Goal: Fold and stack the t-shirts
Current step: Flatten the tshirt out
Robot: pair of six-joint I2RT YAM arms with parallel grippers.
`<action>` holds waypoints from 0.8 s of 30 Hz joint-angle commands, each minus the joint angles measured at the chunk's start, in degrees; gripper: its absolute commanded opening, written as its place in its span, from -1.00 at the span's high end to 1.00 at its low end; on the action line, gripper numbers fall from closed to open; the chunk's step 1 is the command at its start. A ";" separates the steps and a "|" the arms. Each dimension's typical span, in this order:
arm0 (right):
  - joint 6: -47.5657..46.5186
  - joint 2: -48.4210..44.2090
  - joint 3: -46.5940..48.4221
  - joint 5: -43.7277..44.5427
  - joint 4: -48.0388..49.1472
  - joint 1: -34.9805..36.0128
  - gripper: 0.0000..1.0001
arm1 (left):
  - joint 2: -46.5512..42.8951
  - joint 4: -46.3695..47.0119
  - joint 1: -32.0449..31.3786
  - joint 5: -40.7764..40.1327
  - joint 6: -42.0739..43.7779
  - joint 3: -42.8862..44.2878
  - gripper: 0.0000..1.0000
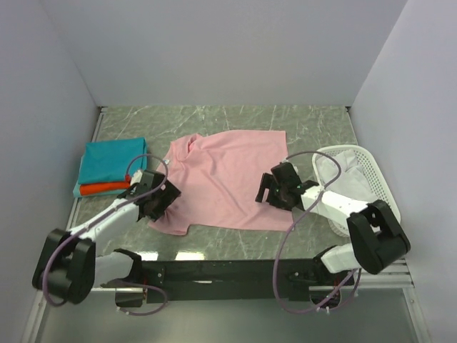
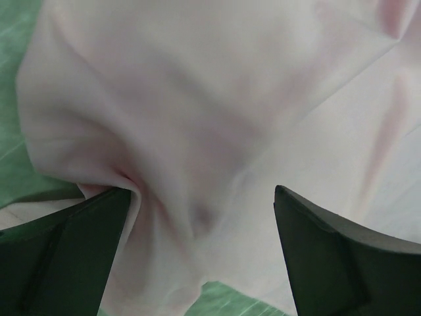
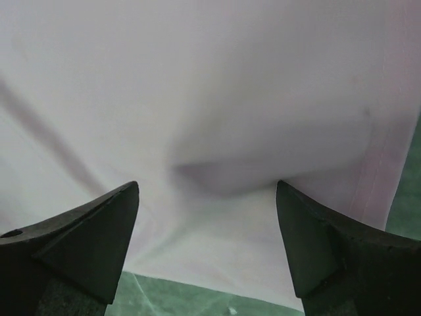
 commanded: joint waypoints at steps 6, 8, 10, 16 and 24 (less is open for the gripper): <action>-0.02 18.74 9.68 1.07 -0.81 -6.31 -0.81 | 17.31 4.34 0.50 0.23 5.35 8.48 -0.99; -0.54 20.70 13.90 2.39 -1.95 -7.55 -0.81 | 20.83 3.47 1.47 -0.12 6.58 12.25 -0.99; -1.42 23.34 18.89 3.44 -3.62 -8.68 -0.81 | 22.34 3.37 2.87 -0.04 8.07 14.46 -0.99; -2.74 20.72 23.76 5.47 -7.32 -9.66 -0.81 | 21.74 2.85 4.28 1.28 9.92 17.90 -0.99; -4.85 3.52 17.45 2.49 -8.55 -9.66 -0.85 | 4.71 -3.38 4.19 -2.75 4.84 7.36 -0.99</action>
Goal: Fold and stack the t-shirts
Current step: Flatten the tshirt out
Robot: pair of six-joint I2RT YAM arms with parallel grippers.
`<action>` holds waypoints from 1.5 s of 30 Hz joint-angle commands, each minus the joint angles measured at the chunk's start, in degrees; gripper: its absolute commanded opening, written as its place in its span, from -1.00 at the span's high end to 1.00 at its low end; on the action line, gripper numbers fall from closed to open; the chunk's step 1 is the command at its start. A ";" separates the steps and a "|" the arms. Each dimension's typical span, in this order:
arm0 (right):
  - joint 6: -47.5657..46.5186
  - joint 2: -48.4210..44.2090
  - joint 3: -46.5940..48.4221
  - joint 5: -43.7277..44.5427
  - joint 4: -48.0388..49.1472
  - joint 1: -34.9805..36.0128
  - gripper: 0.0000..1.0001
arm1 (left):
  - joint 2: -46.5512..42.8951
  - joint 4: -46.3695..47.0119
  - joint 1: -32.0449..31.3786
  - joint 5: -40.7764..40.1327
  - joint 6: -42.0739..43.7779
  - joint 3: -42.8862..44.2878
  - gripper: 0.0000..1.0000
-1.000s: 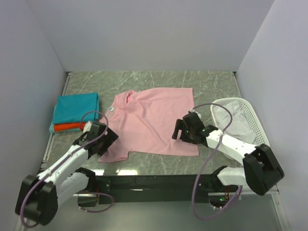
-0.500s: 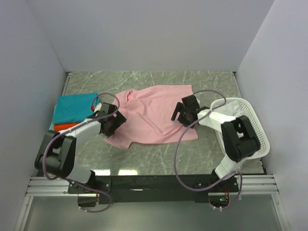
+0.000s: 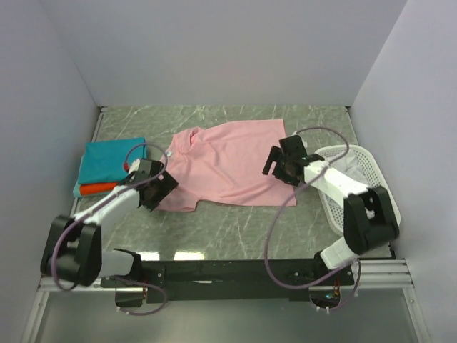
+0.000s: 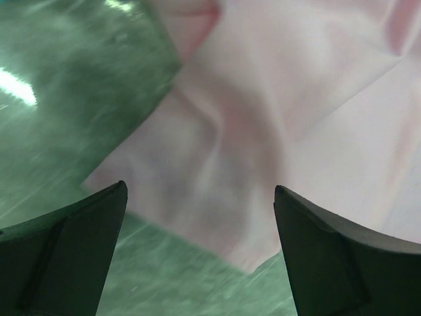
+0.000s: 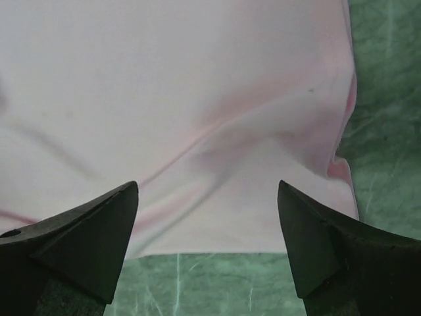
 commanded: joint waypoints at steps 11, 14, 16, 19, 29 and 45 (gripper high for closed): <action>1.02 -25.50 -14.32 -4.92 0.97 0.37 -0.89 | -16.00 -10.25 1.43 -11.33 -7.54 -10.31 -0.86; 0.75 -30.08 -17.66 -5.28 0.71 0.38 -0.89 | -13.11 -8.67 1.78 -10.54 -6.57 -9.52 -0.70; 0.75 -32.11 -19.33 -4.76 0.01 0.46 -0.90 | -11.17 -7.26 2.13 -9.93 -6.04 -9.08 -0.62; 0.58 -35.63 -20.83 -4.06 -1.05 0.46 -0.90 | -6.78 -6.12 2.31 -8.17 -4.63 -7.85 -0.43; 1.02 -38.89 -22.41 -1.51 -1.67 0.46 -0.90 | -1.67 -0.93 2.22 0.09 -1.39 -7.84 0.13; 0.22 -37.39 -22.14 1.48 -4.04 0.38 -0.91 | -9.92 -5.05 2.04 -2.53 -1.11 -9.95 0.99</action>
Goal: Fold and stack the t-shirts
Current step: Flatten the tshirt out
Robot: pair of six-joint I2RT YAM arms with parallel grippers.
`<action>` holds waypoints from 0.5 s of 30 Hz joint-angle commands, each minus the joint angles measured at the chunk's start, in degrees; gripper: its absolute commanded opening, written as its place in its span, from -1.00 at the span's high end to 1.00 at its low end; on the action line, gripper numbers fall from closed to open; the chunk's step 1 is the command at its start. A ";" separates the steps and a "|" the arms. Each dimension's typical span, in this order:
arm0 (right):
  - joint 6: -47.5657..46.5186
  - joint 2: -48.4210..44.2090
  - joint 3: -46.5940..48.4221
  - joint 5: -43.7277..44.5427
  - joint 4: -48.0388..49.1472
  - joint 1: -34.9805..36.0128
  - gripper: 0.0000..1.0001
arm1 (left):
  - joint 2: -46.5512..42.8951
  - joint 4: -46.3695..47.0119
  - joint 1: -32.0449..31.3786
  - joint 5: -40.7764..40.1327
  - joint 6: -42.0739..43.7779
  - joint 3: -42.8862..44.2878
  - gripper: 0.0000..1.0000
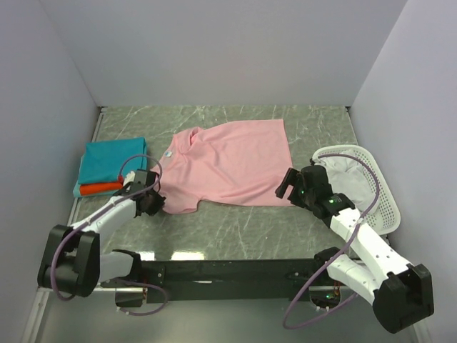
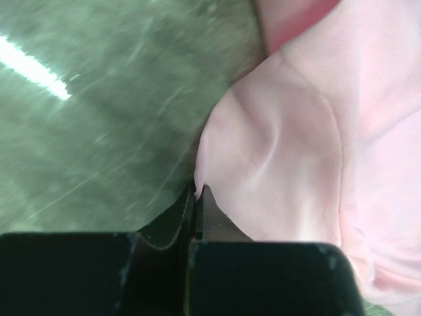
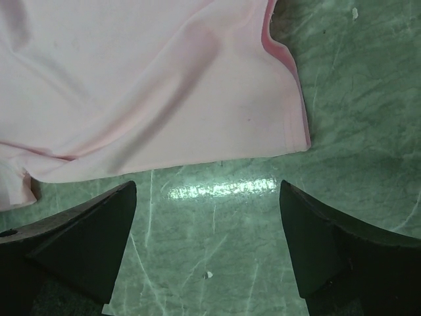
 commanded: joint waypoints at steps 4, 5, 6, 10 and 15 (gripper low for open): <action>0.56 1.14 -1.23 2.88 -1.86 0.12 -0.90 | -9.27 -7.69 -0.21 -3.50 -1.38 -2.81 0.99; 0.73 1.76 -1.67 2.88 -1.60 0.20 -0.89 | -11.81 -8.31 -0.21 -3.86 -2.17 -3.16 0.99; 1.43 2.03 -2.46 2.97 -1.42 0.20 -0.87 | -13.05 -9.01 -0.21 -4.38 -2.61 -3.52 0.99; 2.67 3.35 -2.91 5.08 -1.60 0.29 -0.71 | -19.12 -12.00 -0.30 -6.67 -4.20 -5.01 0.99; 4.34 4.66 -3.43 7.19 -2.21 0.47 -0.64 | -25.62 -14.82 -0.21 -8.43 -5.69 -6.42 0.99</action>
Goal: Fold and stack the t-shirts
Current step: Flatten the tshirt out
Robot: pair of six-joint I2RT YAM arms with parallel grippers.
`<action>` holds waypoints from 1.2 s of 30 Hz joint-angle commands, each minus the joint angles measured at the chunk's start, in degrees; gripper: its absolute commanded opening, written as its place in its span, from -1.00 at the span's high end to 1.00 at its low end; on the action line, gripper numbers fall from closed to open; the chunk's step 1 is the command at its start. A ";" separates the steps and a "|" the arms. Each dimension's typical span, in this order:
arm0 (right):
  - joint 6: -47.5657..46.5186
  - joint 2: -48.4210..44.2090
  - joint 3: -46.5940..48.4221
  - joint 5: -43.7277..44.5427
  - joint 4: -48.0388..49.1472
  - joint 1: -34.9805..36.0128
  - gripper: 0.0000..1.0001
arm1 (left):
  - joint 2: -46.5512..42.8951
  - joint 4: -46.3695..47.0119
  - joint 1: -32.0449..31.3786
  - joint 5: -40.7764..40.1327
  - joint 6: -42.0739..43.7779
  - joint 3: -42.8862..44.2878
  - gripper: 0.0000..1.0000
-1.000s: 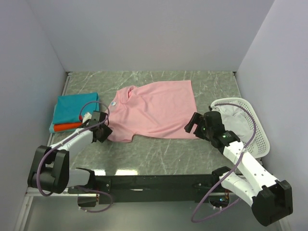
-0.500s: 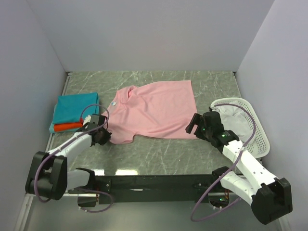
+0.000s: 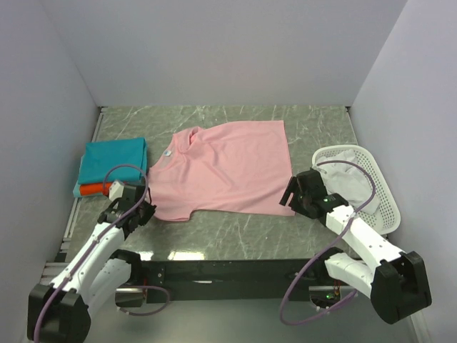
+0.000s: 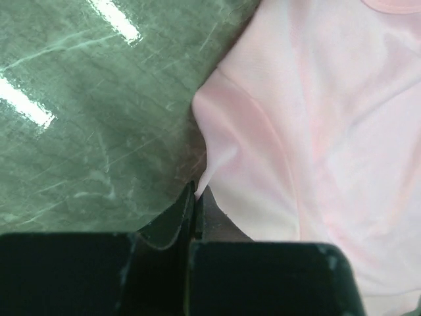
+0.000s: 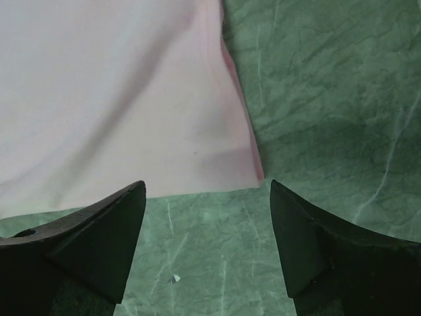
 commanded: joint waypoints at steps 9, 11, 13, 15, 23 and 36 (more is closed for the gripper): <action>5.08 3.07 -3.01 3.57 0.67 2.71 -0.57 | -4.77 -0.62 -0.10 -1.06 -1.30 -2.98 0.99; 5.25 4.13 -2.92 3.91 1.64 2.71 -0.55 | -4.33 -0.36 -0.10 -0.88 -0.95 -2.98 0.99; 5.34 5.88 -2.84 4.09 2.69 2.88 -0.48 | -3.89 -0.10 -0.10 -0.53 -0.77 -2.98 0.99; 5.43 6.86 -2.66 4.27 3.22 2.97 -0.41 | -3.72 -0.09 -0.10 -0.62 -0.77 -3.07 0.99; 5.78 8.44 -3.18 4.18 4.28 3.15 -0.11 | -4.33 -0.01 -0.10 -1.23 -0.77 -3.15 0.99; 4.90 7.83 -3.19 3.56 5.16 4.02 1.00 | -3.98 0.35 -0.10 -0.71 -1.03 -1.93 0.99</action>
